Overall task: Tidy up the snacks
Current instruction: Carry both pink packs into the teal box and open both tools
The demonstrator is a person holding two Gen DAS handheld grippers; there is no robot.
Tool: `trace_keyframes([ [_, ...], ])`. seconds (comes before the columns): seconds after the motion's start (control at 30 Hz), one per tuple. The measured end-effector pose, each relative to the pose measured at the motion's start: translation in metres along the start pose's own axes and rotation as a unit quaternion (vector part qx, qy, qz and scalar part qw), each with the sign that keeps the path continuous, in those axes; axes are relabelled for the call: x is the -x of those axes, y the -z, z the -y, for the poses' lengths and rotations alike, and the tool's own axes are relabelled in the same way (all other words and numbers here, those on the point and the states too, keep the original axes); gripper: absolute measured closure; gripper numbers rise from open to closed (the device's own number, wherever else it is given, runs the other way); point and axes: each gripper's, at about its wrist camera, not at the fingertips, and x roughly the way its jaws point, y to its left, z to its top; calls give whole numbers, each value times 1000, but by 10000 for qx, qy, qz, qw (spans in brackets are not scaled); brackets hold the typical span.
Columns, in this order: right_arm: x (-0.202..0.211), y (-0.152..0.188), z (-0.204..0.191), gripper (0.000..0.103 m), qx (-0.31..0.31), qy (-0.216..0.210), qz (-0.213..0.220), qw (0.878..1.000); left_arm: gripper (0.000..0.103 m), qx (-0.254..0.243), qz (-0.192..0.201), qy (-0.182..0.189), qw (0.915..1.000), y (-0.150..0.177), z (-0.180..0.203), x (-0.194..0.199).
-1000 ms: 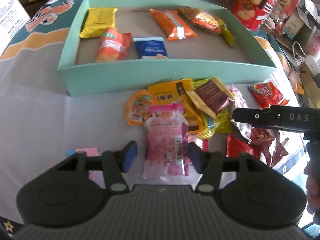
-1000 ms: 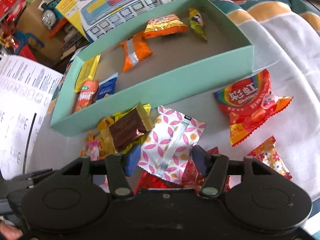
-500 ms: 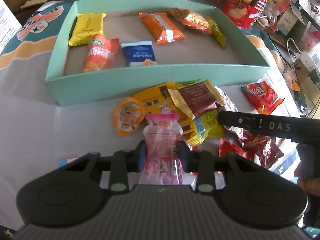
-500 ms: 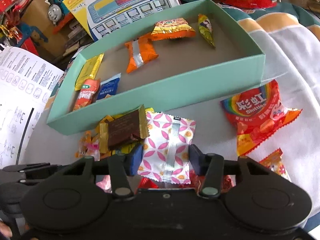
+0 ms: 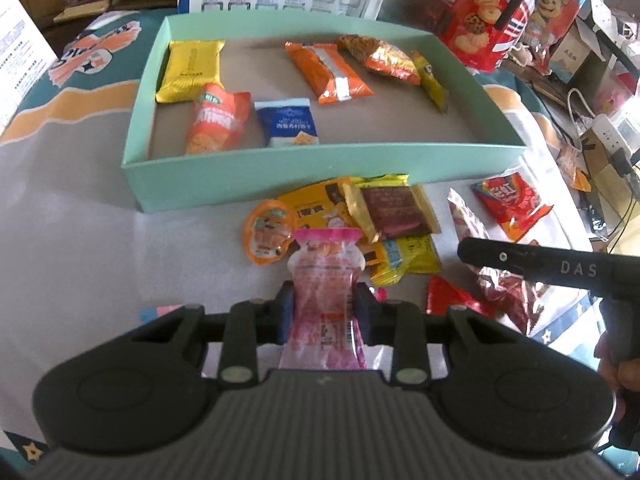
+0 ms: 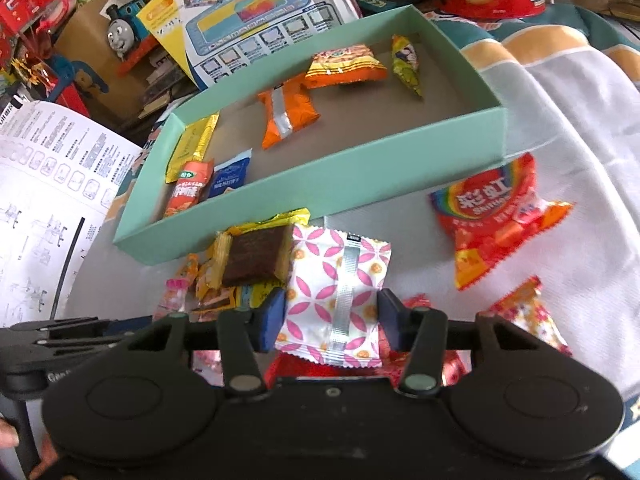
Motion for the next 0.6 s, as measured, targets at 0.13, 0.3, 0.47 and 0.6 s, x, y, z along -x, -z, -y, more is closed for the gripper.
trace_keyframes([
  [0.13, 17, -1, 4, 54, -10, -13, 126, 9999, 73, -30, 138, 47, 9999, -3, 3, 14],
  [0.3, 40, -21, 1, 54, 60, -126, 480, 9987, 73, -157, 452, 95, 9988, -30, 14, 29],
  [0.47, 39, -65, -10, 54, 236, -180, 795, 9964, 72, -280, 803, 92, 9963, -83, 31, 25],
  [0.6, 19, -97, -14, 54, 257, -228, 759, 9965, 72, -311, 910, 28, 9954, -122, 41, 3],
])
